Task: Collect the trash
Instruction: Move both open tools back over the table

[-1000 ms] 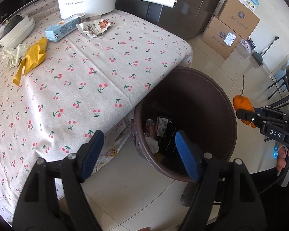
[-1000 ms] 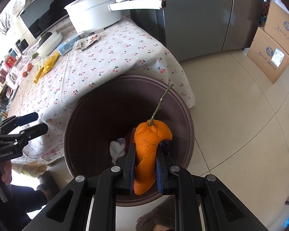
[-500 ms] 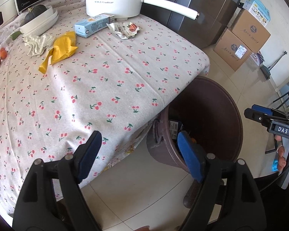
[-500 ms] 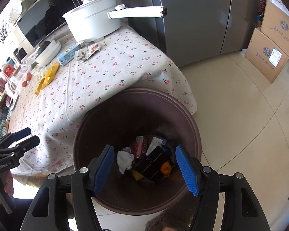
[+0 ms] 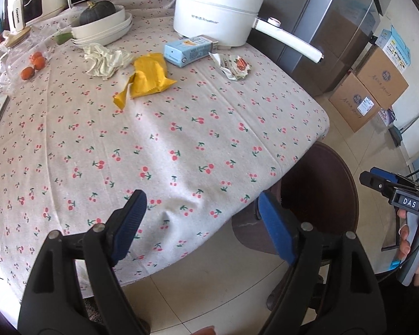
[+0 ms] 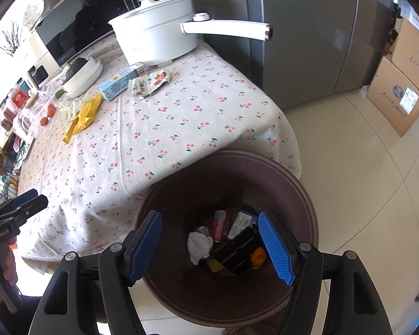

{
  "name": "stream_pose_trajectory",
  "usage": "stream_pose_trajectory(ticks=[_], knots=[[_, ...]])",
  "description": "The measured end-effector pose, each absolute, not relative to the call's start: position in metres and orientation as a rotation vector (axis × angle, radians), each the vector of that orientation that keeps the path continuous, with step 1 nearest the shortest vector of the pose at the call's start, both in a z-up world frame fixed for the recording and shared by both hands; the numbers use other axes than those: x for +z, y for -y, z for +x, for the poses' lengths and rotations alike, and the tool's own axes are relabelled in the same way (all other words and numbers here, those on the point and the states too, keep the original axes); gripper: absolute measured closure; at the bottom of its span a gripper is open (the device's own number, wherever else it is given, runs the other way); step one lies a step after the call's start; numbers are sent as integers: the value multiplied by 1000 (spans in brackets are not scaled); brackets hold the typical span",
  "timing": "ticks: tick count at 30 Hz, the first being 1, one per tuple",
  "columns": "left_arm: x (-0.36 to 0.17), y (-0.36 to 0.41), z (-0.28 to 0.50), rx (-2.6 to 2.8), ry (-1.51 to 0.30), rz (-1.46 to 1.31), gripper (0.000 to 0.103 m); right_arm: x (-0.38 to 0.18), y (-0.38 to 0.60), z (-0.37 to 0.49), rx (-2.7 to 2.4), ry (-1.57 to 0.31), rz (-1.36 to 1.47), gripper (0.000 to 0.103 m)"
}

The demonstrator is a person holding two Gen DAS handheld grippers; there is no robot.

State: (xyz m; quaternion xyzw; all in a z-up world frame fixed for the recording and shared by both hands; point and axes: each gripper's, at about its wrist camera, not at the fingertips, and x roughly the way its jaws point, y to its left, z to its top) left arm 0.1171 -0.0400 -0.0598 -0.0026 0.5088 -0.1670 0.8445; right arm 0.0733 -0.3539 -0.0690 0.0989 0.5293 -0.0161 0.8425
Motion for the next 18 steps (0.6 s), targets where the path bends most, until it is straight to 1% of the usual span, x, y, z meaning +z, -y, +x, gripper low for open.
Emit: stream_pose_trajectory(ticks=[8, 13, 18], knots=[[-47, 6, 132, -282, -1042, -39, 20, -54, 323, 97, 12, -1093, 174, 29], [-41, -12, 145, -205, -1025, -30, 9, -47, 300, 120, 38, -1082, 156, 27], [-40, -34, 163, -98, -1020, -48, 2, -43, 273, 151, 63, -1076, 147, 23]])
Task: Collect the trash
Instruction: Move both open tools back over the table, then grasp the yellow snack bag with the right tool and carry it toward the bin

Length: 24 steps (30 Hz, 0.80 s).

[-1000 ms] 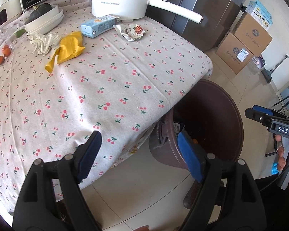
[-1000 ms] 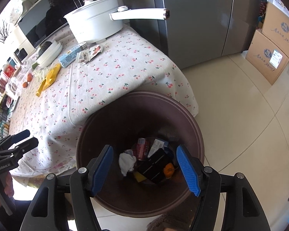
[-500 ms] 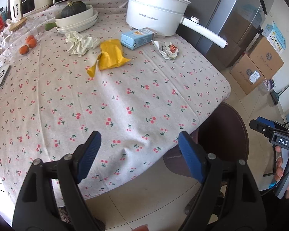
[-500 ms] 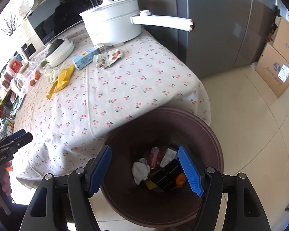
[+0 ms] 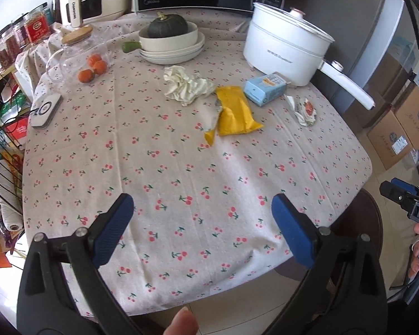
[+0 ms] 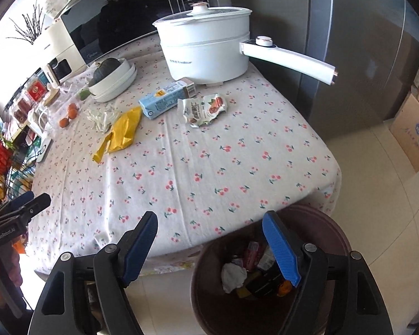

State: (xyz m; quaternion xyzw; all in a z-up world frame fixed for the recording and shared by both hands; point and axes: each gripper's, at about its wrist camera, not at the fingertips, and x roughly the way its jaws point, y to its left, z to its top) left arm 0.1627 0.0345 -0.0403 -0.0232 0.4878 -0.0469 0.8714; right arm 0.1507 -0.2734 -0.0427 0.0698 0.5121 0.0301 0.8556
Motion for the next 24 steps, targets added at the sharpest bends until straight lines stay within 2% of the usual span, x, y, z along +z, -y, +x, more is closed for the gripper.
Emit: stream_pose_trajectory(ticks=[3, 15, 24], knots=[[-46, -46, 175, -52, -1029, -61, 2, -45, 257, 173, 75, -1082, 149, 20], [-57, -109, 203, 184, -1113, -242, 2, -83, 177, 268, 120, -1129, 263, 20], [-63, -133, 200, 206, -1138, -267, 2, -120, 98, 319, 177, -1135, 133, 20]])
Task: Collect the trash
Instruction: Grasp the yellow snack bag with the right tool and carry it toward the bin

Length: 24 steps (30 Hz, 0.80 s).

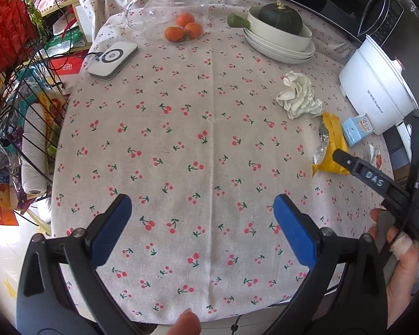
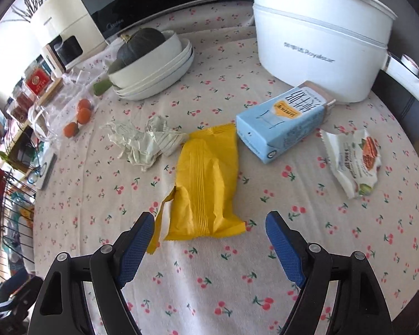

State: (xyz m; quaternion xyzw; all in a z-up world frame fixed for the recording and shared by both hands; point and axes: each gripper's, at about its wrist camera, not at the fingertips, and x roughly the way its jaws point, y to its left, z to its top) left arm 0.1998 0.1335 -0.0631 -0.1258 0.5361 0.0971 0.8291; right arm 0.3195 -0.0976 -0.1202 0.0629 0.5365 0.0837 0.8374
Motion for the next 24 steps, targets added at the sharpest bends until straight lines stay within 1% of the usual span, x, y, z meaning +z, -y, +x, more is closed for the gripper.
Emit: stream_pose_trajectory(ticks=[2, 4, 5, 6, 8, 9, 10, 11, 12, 17, 24], knots=[[-60, -139, 199, 208, -1128, -275, 2, -132, 89, 326, 162, -1156, 96, 23], [-58, -142, 197, 206, -1122, -278, 2, -142, 84, 331, 147, -1165, 75, 30], [-58, -143, 196, 204, -1119, -279, 2, -145, 82, 331, 140, -1158, 60, 31], [-57, -144, 195, 203, -1116, -278, 2, -145, 79, 331, 137, -1137, 32, 36], [-57, -144, 194, 203, -1113, -269, 2, -146, 75, 329, 144, -1124, -17, 39], [-57, -144, 193, 204, -1113, -264, 2, -145, 76, 327, 150, -1122, -16, 46], [-57, -144, 193, 204, -1113, -260, 2, -143, 79, 325, 158, -1122, -5, 56], [-57, -143, 192, 204, -1114, -258, 2, -141, 82, 323, 168, -1125, 5, 69], [-57, -143, 192, 203, -1114, -258, 2, -137, 84, 320, 176, -1130, 5, 73], [-54, -135, 189, 180, -1106, -259, 2, -126, 101, 297, 197, -1156, -13, 74], [-55, -112, 185, 115, -1103, -213, 2, -95, 150, 245, 191, -1162, 55, 75]])
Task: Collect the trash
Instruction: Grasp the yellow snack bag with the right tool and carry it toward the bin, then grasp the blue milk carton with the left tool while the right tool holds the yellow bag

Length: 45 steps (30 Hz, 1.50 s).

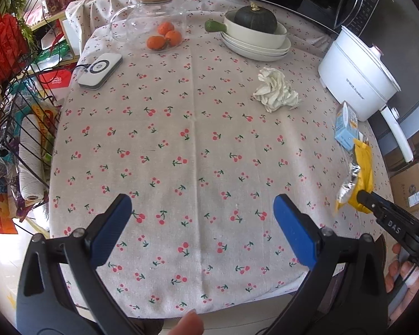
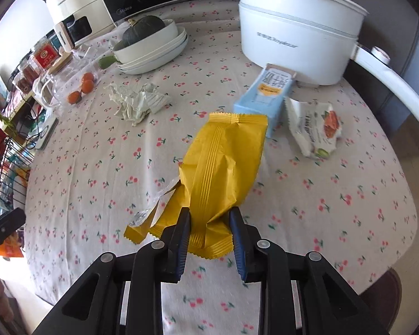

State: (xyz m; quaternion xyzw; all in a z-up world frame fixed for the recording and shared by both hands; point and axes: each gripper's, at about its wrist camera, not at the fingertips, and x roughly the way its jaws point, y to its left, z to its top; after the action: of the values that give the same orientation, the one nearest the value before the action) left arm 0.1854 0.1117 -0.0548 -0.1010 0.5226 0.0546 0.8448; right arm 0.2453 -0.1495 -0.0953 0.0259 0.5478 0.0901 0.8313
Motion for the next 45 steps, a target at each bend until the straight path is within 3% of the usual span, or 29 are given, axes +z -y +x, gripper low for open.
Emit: stream_pose_trajectory(ticks=[15, 20, 25, 30, 34, 45], knots=[[-63, 16, 240, -112, -1097, 44, 2, -56, 280, 196, 125, -1113, 133, 75], [-69, 77, 286, -181, -1079, 93, 8, -50, 321, 191, 100, -1091, 197, 75], [-82, 119, 322, -211, -1091, 95, 23, -59, 354, 185, 74, -1114, 237, 74], [-94, 143, 343, -210, -1094, 100, 28, -58, 376, 177, 67, -1113, 272, 74], [-109, 151, 354, -165, -1156, 117, 50, -55, 385, 174, 64, -1104, 300, 74], [-85, 115, 294, -178, -1092, 29, 52, -48, 386, 166, 71, -1081, 296, 74]])
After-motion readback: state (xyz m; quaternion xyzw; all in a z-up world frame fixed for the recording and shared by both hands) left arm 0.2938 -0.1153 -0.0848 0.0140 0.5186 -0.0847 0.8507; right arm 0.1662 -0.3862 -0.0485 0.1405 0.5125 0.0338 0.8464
